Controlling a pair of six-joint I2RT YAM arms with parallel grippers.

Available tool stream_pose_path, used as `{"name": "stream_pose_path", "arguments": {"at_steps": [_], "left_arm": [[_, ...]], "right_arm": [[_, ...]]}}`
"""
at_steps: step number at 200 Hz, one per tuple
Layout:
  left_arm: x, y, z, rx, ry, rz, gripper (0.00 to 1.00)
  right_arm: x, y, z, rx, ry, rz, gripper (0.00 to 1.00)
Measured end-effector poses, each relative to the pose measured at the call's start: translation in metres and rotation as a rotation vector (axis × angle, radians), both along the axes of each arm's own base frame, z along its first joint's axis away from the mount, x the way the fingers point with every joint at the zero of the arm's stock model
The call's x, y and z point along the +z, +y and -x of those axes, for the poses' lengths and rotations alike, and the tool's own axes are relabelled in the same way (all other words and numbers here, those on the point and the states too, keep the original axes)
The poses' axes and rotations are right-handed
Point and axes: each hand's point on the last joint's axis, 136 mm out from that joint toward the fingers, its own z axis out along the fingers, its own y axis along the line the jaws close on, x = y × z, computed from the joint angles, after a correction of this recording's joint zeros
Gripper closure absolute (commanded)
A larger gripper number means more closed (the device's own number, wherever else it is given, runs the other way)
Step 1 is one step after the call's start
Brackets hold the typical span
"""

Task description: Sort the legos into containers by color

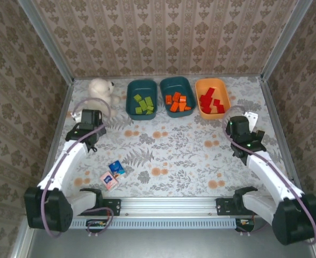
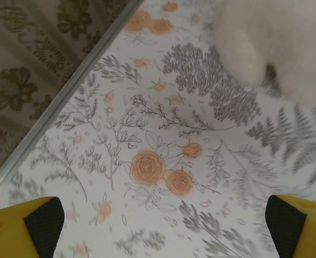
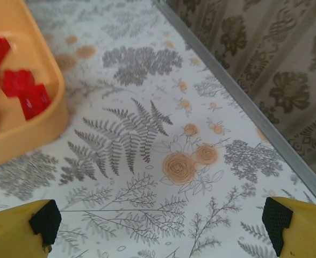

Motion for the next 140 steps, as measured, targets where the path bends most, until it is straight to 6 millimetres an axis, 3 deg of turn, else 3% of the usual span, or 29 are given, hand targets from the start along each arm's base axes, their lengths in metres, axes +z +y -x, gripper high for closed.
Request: {"name": "stream_pose_path", "arguments": {"at_steps": [21,39,57,96,125,140], "left_arm": [[-0.042,0.006,-0.009,-0.062,0.050,-0.036,0.00],[-0.059,0.007,-0.024,-0.109,0.056,-0.038,0.00],[-0.064,0.005,-0.050,-0.151,-0.002,-0.021,0.00],[-0.078,0.008,-0.086,-0.228,-0.068,-0.019,0.00],[-0.069,0.002,-0.098,-0.295,-0.163,-0.025,0.00],[-0.066,-0.008,-0.090,-0.340,-0.240,-0.051,0.00]], "right_arm": [[-0.028,0.004,-0.015,0.058,0.025,0.030,0.00],[-0.046,0.008,-0.029,0.107,0.033,0.037,0.00],[-0.059,0.013,-0.044,0.161,0.036,0.034,0.00],[-0.062,0.014,-0.078,0.216,-0.045,-0.007,0.00],[-0.054,0.022,-0.088,0.270,-0.145,-0.031,0.00],[-0.057,0.028,-0.080,0.308,-0.201,-0.036,0.00]]}}
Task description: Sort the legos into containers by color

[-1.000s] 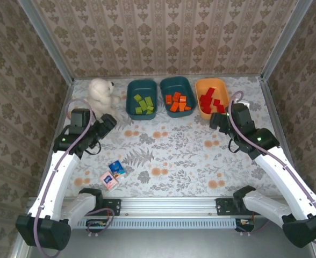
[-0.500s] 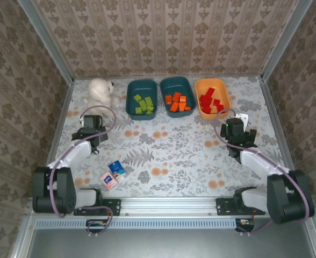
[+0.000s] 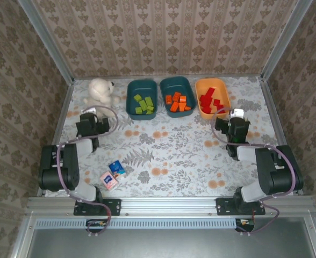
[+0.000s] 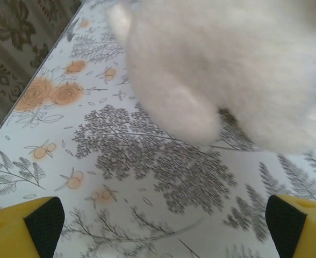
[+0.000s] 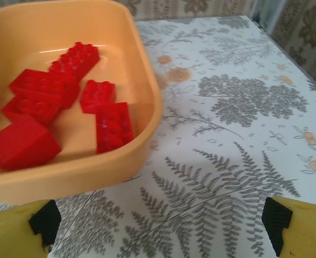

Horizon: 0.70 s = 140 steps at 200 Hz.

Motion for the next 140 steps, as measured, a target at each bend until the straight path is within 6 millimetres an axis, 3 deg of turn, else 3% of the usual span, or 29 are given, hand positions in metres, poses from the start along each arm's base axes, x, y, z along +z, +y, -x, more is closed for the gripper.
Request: {"name": "stream_pose_path", "arguments": {"at_steps": [23,36,71,140], "left_arm": [[-0.022,-0.011,0.023,-0.045,-0.030,-0.024,0.00],[-0.029,-0.011,0.028,-0.047,-0.013,-0.033,0.00],[-0.006,-0.009,0.013,-0.040,-0.106,-0.034,0.00],[0.001,-0.009,0.010,-0.038,-0.139,-0.036,0.00]], "right_arm": [[-0.021,0.004,0.016,0.027,0.004,-0.003,0.00],[-0.021,0.004,0.015,0.028,0.002,-0.005,0.00],[0.006,0.005,-0.006,0.028,-0.068,-0.008,0.00],[0.007,0.007,-0.007,0.034,-0.069,-0.006,0.00]]}}
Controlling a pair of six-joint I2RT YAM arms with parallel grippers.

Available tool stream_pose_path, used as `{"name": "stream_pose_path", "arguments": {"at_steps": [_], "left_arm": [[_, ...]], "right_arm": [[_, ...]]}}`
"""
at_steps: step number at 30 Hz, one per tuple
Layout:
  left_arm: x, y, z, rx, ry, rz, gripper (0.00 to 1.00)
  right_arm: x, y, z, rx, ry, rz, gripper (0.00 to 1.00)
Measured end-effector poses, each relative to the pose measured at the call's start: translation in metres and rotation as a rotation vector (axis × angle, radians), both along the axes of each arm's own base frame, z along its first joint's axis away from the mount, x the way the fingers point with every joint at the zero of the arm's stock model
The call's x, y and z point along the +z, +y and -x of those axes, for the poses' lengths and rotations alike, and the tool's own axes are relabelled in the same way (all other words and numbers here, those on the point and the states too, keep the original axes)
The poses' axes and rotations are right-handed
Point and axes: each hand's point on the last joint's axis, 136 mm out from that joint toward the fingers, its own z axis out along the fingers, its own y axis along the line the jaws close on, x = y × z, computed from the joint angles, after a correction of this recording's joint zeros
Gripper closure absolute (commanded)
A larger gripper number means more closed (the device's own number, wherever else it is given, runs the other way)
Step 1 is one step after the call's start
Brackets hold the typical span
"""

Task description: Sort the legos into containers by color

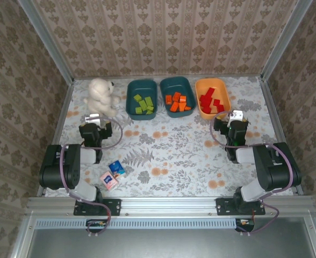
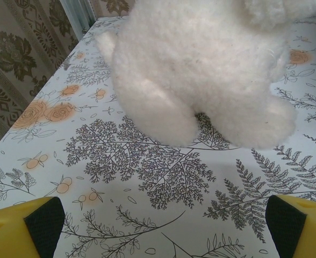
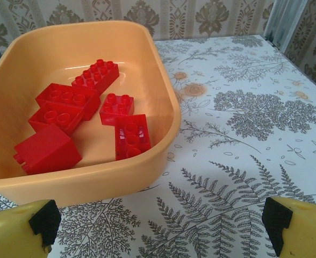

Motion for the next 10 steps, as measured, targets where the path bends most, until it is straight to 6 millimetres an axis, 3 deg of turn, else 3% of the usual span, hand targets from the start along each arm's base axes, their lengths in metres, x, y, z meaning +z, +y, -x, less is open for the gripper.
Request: {"name": "stream_pose_path", "arguments": {"at_steps": [10], "left_arm": [[-0.0002,-0.0001,0.0000,-0.001,0.001,-0.002,0.00]], "right_arm": [[0.0005,0.0007,-0.0009,0.002,0.001,0.000,0.00]]}}
